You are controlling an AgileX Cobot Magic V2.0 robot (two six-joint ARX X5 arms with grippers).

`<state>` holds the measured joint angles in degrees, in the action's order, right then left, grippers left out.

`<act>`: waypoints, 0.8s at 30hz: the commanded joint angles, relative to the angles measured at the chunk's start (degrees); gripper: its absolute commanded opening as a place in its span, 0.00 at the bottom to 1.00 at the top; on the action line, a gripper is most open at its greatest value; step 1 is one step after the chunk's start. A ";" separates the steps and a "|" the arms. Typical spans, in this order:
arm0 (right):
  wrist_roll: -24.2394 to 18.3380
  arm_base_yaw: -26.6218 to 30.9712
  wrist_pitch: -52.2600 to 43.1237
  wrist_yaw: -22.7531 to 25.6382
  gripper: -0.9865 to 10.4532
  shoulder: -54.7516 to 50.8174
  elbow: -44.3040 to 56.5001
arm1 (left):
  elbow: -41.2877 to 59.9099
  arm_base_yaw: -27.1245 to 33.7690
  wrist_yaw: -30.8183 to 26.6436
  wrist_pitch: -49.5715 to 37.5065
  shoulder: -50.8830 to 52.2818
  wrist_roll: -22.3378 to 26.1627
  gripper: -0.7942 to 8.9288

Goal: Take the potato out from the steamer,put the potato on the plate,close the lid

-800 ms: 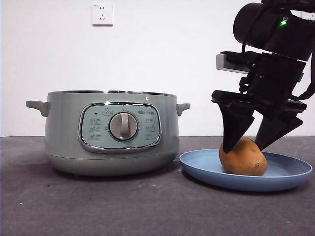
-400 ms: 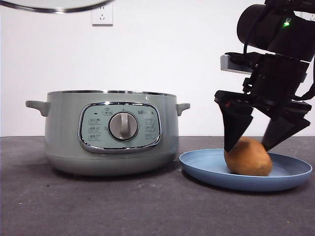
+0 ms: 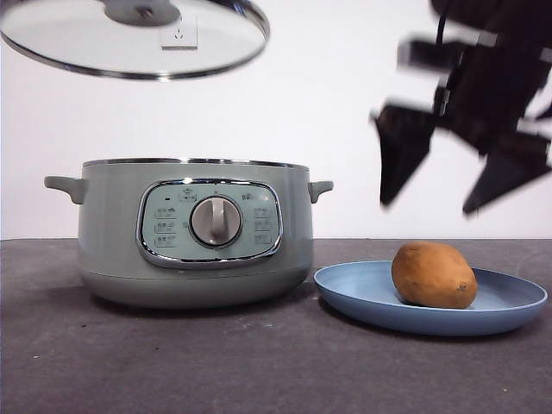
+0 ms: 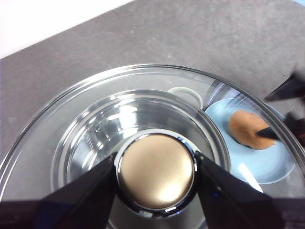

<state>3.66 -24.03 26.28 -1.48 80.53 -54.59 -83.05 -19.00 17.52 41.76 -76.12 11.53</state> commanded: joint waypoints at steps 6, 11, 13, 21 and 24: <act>2.97 0.02 -0.50 0.37 0.58 -15.98 -0.42 | -0.94 -1.31 0.46 -6.69 -6.62 2.12 0.07; 3.32 0.02 -0.04 0.33 0.58 -25.09 -1.40 | -0.94 -1.36 0.46 -8.13 -10.78 2.25 0.07; 3.87 0.02 0.37 0.33 0.58 -28.20 -1.97 | -0.94 -1.36 0.48 -8.68 -12.13 2.29 0.07; 4.46 -0.02 1.40 0.31 0.58 -38.75 -5.33 | -0.94 -1.36 0.04 -13.05 -17.09 2.23 0.07; 4.42 -0.02 1.18 0.35 0.58 -39.36 -5.73 | -0.92 -1.38 0.02 -13.33 -17.84 2.23 0.07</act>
<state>7.57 -24.03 27.77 -1.30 41.15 -60.23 -83.05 -20.21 17.08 30.74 -94.24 13.08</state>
